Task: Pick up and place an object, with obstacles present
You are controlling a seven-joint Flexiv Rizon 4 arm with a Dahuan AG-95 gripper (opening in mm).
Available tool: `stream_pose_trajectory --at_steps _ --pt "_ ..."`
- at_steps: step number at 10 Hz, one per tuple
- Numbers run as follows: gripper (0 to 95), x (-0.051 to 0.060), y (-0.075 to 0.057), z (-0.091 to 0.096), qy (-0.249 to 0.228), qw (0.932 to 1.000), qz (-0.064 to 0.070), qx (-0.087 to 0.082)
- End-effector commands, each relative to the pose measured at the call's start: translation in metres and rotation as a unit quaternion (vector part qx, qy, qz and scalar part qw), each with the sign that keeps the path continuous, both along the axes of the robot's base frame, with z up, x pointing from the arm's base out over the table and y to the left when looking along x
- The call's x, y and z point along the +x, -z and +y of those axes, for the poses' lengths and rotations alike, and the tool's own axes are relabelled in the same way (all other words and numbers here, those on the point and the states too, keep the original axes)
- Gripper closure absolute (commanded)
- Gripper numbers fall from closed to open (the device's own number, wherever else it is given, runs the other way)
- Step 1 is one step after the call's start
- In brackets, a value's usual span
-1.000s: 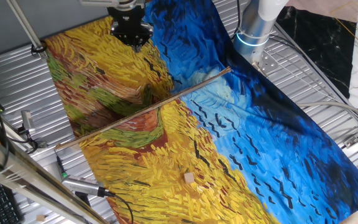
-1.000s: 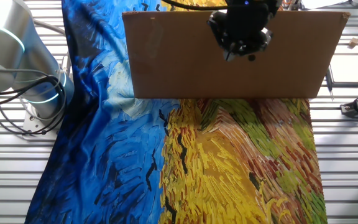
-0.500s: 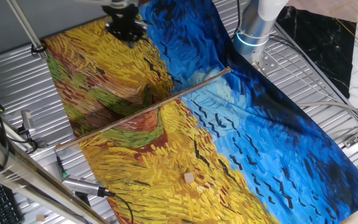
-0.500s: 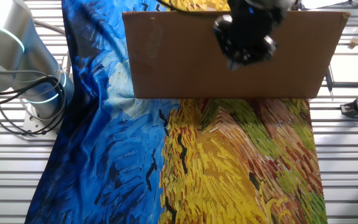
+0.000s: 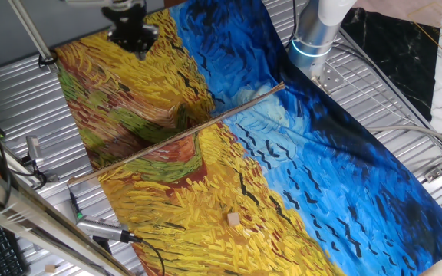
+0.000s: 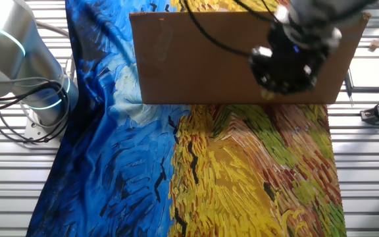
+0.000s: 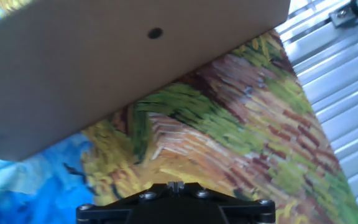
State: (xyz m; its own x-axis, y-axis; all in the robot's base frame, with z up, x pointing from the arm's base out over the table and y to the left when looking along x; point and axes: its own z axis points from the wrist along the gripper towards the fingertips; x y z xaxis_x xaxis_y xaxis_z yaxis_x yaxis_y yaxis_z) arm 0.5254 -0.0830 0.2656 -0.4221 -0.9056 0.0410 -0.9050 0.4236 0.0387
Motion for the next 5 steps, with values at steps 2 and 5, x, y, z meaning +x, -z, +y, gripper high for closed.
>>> stream_pose_trajectory --at_steps 2,5 --pt "95.0 0.0012 0.0219 -0.0035 -0.017 0.9998 -0.007 -0.001" --pt "95.0 -0.0040 0.0161 -0.0044 -0.013 0.9999 -0.008 0.002"
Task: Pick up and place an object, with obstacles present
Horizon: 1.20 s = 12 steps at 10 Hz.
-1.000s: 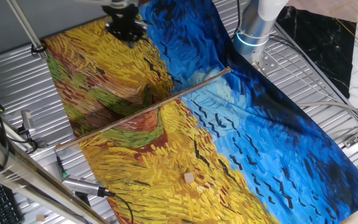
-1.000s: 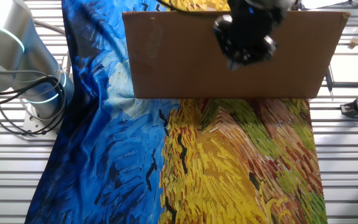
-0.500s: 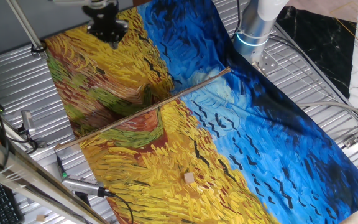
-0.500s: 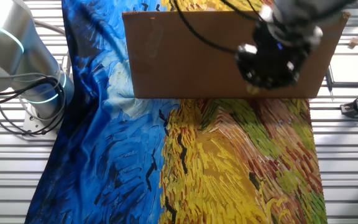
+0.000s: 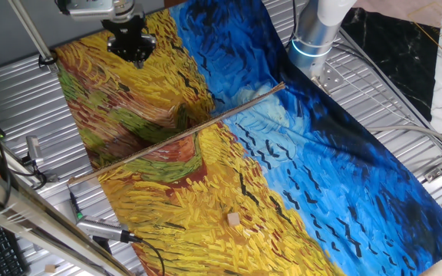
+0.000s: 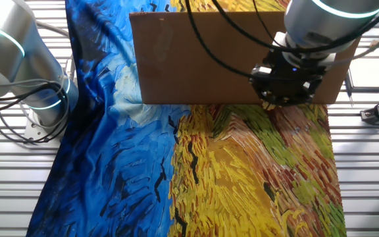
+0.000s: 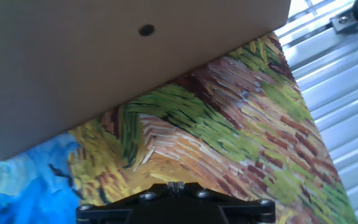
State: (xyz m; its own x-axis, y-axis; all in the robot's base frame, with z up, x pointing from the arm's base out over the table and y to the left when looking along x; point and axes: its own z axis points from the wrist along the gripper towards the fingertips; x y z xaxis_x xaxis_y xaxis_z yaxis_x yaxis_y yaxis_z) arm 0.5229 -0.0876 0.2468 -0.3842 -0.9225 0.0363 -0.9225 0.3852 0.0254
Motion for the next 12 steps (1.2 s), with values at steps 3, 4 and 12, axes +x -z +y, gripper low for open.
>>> stream_pose_trajectory --at_steps 3,4,12 --pt "95.0 -0.010 -0.016 0.009 0.051 0.9985 0.017 -0.004" --pt "95.0 -0.010 -0.016 0.009 0.060 0.9980 0.016 -0.007" --pt "95.0 0.007 0.001 -0.022 0.050 0.9986 0.007 -0.015"
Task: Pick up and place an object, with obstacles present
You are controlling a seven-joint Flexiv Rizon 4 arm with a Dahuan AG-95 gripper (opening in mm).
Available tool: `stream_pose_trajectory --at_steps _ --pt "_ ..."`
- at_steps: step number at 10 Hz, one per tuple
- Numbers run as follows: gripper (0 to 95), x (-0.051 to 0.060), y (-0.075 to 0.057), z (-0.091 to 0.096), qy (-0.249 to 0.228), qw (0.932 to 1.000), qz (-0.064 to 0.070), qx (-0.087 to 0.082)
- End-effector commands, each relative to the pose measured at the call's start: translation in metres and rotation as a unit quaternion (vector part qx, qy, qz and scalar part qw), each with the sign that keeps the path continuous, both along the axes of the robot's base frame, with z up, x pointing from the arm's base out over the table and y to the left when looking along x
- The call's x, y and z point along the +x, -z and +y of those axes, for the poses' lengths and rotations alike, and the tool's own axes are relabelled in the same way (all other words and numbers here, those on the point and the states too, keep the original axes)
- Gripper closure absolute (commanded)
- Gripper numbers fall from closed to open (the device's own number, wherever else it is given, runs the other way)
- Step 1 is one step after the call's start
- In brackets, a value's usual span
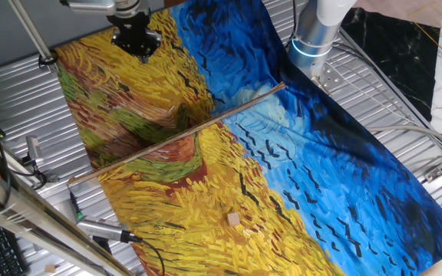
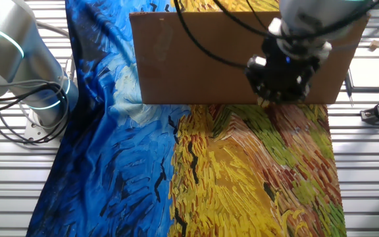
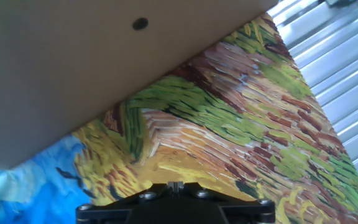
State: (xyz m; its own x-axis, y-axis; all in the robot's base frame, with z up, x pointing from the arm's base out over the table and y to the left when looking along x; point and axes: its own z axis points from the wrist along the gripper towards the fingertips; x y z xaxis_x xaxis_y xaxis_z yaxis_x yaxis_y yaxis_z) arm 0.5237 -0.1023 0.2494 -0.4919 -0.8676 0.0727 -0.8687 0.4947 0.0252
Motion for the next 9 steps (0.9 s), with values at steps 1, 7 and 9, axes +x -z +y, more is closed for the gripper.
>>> stream_pose_trajectory --at_steps 1,7,9 --pt "95.0 0.009 0.008 -0.014 -0.017 0.9998 -0.002 0.002" --pt "95.0 0.015 0.027 -0.038 -0.025 0.9997 -0.002 -0.001" --pt "95.0 0.015 0.027 -0.038 -0.022 0.9998 -0.002 0.000"
